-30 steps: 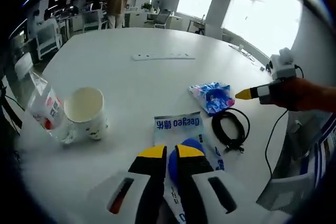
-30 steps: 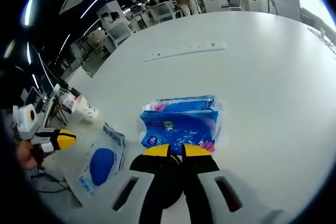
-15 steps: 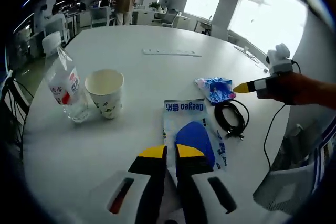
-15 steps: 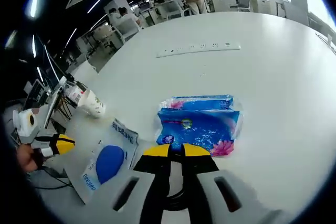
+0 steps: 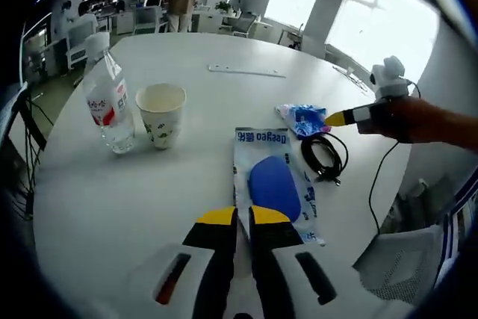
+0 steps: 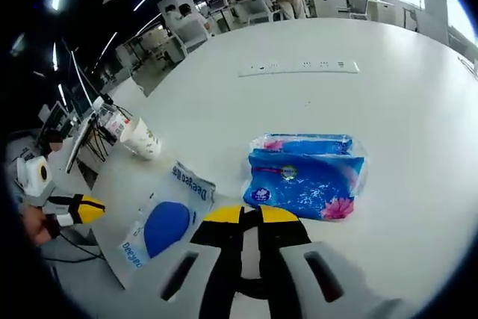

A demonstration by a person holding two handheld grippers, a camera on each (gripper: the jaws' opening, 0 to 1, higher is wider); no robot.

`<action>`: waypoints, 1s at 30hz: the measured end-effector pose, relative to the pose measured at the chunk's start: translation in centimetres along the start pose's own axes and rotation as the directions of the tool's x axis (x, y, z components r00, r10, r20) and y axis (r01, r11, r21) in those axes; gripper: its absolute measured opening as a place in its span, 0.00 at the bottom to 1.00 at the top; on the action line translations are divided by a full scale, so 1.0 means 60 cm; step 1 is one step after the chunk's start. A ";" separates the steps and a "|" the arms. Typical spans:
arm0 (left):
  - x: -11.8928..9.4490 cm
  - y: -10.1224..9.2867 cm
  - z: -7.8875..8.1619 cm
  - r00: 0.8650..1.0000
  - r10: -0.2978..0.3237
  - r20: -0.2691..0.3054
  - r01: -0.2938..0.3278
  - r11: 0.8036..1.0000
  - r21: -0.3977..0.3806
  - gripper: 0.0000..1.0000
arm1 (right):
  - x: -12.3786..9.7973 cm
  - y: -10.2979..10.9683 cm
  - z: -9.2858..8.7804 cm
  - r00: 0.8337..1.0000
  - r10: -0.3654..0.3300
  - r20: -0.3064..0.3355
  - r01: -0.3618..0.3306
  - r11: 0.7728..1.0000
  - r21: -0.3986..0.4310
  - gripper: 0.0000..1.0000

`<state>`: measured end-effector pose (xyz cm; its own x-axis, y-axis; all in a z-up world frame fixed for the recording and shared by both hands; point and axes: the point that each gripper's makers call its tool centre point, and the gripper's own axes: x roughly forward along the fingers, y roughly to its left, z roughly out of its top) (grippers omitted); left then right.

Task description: Arrange the tabletop items into an orderly group along one side of the table until the central work area is clear of visible clutter.

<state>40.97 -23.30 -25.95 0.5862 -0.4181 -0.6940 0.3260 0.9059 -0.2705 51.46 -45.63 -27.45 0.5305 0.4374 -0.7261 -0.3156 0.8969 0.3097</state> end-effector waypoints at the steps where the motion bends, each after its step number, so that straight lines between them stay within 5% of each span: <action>1: -0.003 -0.001 -0.005 1.000 -0.002 0.000 0.002 1.000 -0.011 0.03 | 0.000 0.004 -0.003 1.000 0.002 -0.003 -0.002 1.000 -0.007 0.04; 30: -0.027 -0.021 -0.087 0.999 -0.017 -0.033 0.013 0.993 -0.113 0.05 | 0.008 0.031 -0.024 0.998 0.044 -0.045 -0.047 0.996 -0.071 0.05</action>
<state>35.73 -23.43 -27.97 0.5559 -0.4311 -0.7107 0.2478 0.9021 -0.3534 50.00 -43.84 -28.09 0.4801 0.4732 -0.7386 -0.3951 0.8684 0.2995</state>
